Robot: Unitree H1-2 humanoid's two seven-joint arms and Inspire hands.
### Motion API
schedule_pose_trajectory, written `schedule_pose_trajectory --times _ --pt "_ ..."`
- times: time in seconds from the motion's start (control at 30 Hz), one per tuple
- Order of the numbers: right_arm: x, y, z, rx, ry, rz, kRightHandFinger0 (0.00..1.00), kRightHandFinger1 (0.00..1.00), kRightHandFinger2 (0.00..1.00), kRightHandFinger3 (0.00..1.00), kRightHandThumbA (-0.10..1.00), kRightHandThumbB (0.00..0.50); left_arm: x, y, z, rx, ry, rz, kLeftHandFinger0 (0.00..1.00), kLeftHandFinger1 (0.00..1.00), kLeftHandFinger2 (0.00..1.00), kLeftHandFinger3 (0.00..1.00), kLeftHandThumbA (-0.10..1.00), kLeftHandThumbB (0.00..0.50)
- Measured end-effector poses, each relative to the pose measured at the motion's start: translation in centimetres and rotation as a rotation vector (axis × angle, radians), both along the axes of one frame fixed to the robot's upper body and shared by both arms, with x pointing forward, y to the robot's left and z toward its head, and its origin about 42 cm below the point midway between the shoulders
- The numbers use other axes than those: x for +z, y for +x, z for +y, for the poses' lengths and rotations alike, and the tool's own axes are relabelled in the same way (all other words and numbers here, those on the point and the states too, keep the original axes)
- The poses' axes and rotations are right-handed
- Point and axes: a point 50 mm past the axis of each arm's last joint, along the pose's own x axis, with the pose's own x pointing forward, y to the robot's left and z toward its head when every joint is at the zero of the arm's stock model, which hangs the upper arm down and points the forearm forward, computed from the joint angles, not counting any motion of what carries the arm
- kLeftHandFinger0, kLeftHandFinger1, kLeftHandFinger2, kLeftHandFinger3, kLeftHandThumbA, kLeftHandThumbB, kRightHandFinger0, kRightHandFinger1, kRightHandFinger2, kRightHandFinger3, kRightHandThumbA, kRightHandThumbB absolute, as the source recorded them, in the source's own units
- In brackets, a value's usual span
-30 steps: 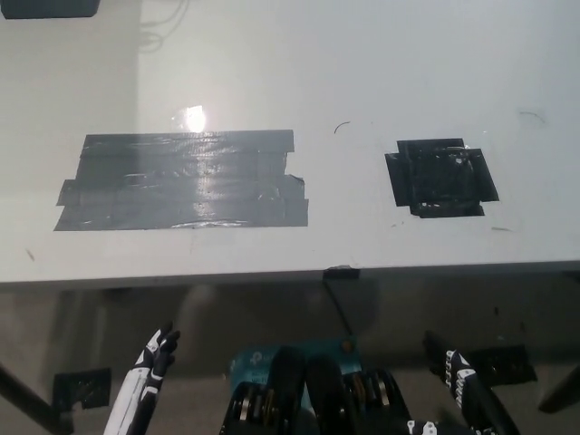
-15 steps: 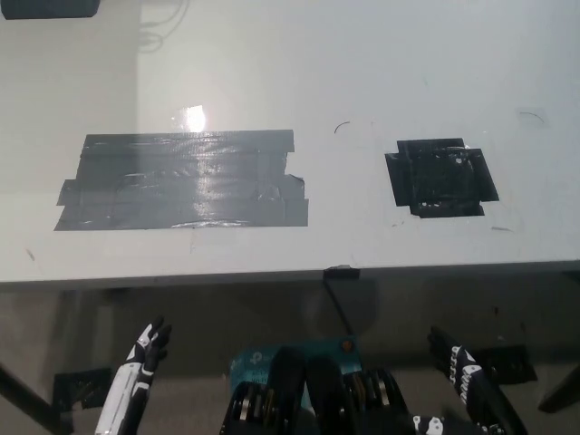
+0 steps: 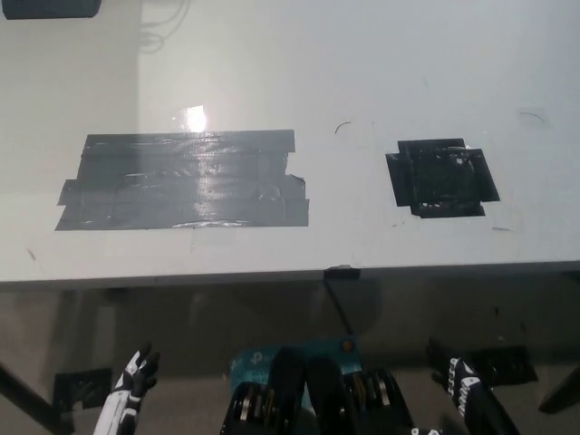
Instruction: A spray bottle is kept on the black marked spot on the table infront of the robot and the robot extends its right arm to pick it up and hands it to a person
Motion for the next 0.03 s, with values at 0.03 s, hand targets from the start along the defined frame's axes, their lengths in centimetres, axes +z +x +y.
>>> schedule_pose_trajectory --times 0.03 --pt "-0.02 -0.1 0.07 0.0 0.001 0.001 1.0 1.0 1.0 1.0 1.0 0.473 -0.03 -0.06 0.0 0.0 0.0 0.002 1.0 1.0 1.0 1.0 1.0 0.5"
